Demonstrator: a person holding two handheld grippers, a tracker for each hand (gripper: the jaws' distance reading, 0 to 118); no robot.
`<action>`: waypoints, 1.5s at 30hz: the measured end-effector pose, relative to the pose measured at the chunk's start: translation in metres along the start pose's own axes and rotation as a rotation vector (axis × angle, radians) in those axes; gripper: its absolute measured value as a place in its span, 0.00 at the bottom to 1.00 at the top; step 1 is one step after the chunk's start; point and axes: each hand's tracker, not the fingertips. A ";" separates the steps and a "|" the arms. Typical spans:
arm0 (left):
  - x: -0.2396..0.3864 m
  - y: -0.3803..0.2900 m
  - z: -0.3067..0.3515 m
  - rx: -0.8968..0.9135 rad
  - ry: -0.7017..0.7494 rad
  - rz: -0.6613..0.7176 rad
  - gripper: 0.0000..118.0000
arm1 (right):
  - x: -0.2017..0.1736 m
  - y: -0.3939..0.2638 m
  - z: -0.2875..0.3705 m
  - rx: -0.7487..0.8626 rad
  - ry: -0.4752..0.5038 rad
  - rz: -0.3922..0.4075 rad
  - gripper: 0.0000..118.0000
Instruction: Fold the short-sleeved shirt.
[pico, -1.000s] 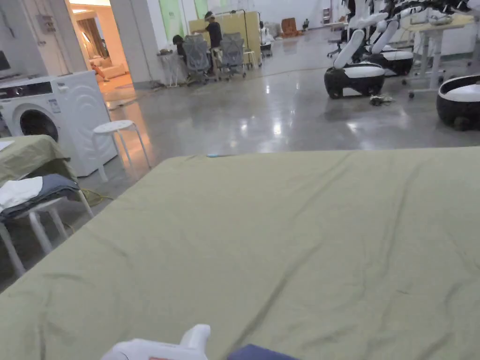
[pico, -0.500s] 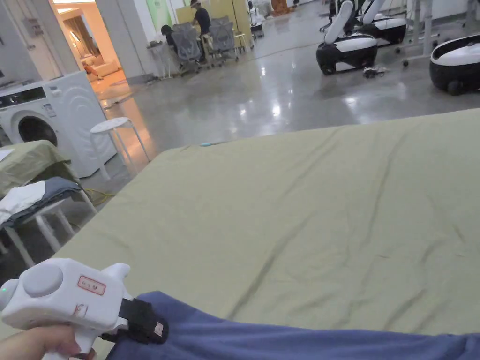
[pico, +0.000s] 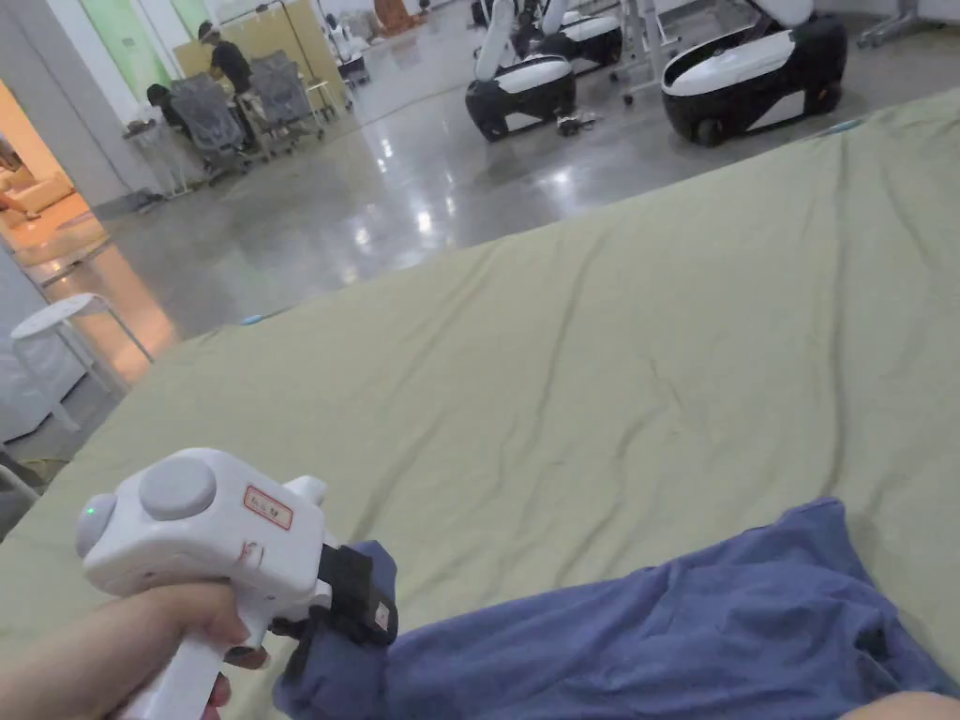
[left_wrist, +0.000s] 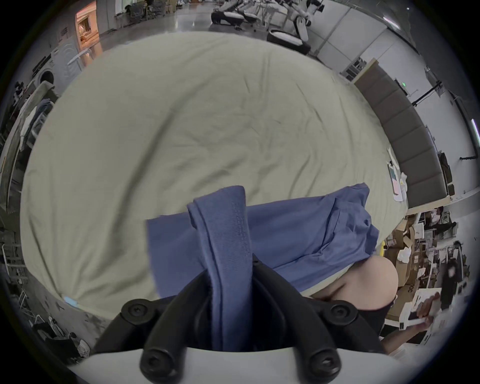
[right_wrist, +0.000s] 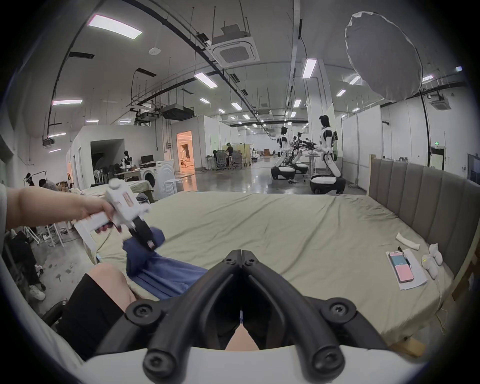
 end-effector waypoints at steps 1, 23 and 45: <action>0.001 0.007 -0.018 -0.016 -0.004 0.000 0.02 | 0.000 0.000 0.002 0.012 -0.006 0.008 0.00; 0.053 -0.037 -0.066 -0.001 0.079 -0.174 0.00 | -0.009 -0.001 -0.018 -0.023 0.044 0.002 0.00; -0.051 -0.059 0.018 0.321 -0.495 0.069 0.33 | -0.012 0.002 -0.019 -0.041 0.011 0.010 0.00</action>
